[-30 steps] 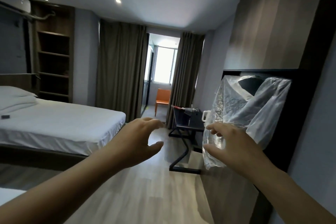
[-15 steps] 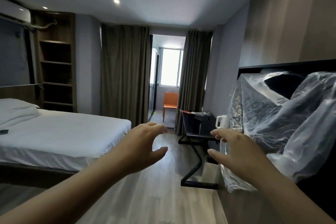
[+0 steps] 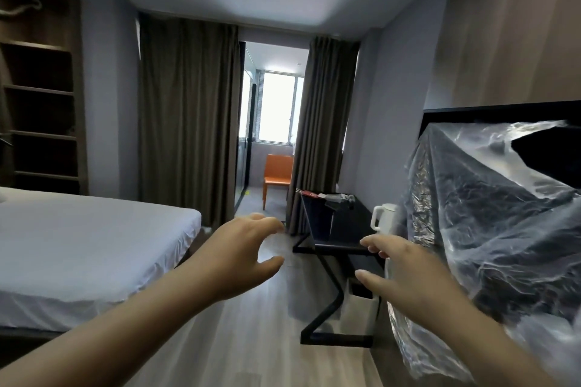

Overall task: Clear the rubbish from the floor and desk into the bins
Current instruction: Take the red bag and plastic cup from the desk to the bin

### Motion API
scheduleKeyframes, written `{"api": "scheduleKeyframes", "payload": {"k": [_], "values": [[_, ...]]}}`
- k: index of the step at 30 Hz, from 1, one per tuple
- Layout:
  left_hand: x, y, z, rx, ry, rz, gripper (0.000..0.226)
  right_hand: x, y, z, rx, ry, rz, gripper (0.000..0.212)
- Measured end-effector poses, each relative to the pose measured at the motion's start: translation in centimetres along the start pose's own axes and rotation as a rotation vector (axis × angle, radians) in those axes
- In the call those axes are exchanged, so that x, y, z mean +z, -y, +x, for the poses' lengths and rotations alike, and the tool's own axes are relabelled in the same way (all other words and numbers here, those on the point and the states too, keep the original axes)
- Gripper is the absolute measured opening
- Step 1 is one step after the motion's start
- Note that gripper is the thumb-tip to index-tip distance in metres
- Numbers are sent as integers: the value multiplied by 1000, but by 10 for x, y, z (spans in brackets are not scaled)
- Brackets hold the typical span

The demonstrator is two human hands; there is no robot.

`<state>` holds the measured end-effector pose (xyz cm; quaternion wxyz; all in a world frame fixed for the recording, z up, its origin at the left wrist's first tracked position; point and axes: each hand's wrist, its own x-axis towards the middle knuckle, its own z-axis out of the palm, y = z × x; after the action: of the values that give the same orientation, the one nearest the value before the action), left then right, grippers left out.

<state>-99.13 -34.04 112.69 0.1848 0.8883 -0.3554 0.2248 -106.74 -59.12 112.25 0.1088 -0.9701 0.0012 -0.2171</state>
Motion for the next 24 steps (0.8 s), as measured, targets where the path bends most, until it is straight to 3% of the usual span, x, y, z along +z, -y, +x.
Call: {"api": "scheduleKeyframes", "payload": {"k": [11, 24], "values": [[79, 161, 138, 17, 76, -68, 48, 99, -9, 179, 82, 72, -15, 51], [191, 315, 340, 27, 136, -37, 47, 218, -89, 409, 140, 50, 34, 55]]}}
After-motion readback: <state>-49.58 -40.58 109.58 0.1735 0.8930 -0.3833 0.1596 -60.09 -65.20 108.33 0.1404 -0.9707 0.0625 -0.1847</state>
